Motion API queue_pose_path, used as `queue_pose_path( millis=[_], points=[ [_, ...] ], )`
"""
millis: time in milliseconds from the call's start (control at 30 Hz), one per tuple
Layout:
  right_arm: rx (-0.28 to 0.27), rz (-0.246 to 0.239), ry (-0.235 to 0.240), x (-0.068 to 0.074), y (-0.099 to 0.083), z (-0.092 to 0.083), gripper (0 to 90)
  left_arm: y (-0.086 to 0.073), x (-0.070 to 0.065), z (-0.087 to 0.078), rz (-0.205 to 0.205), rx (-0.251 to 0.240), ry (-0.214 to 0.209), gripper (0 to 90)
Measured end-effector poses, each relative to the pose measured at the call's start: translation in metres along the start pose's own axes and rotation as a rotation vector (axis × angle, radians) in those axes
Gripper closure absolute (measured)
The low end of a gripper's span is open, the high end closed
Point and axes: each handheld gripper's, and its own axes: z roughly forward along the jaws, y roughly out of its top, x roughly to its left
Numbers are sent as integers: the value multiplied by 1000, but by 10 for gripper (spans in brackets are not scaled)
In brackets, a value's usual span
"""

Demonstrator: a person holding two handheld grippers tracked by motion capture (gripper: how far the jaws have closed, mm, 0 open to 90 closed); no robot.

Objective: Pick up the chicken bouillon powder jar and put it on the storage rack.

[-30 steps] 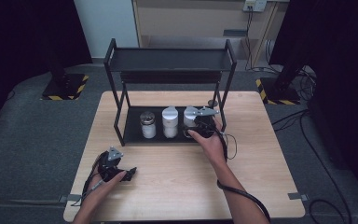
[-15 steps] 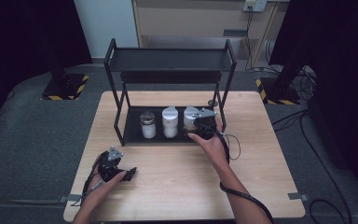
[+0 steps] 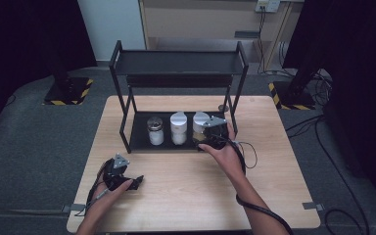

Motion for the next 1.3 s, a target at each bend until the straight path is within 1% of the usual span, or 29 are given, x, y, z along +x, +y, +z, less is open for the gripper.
queue_pose_path(
  millis=[133, 267, 433, 600, 900, 1033, 1133, 1300],
  points=[
    [4, -14, 5, 0, -2, -6, 68, 0, 0, 0, 0, 0, 0, 0],
    [0, -35, 20, 0, -5, -13, 63, 0, 0, 0, 0, 0, 0, 0],
    [-3, -45, 39, 1, -9, -21, 60, 0, 0, 0, 0, 0, 0, 0],
    [-18, -45, 60, 1, -16, -29, 58, 0, 0, 0, 0, 0, 0, 0],
    [-29, -57, 96, 1, -27, -39, 49, 0, 0, 0, 0, 0, 0, 0],
    [-35, -53, 110, 0, -32, -43, 47, 0, 0, 0, 0, 0, 0, 0],
    [-41, -48, 121, -1, -35, -46, 47, 0, 0, 0, 0, 0, 0, 0],
    [-49, -53, 135, -1, -38, -51, 46, 0, 0, 0, 0, 0, 0, 0]
  ],
)
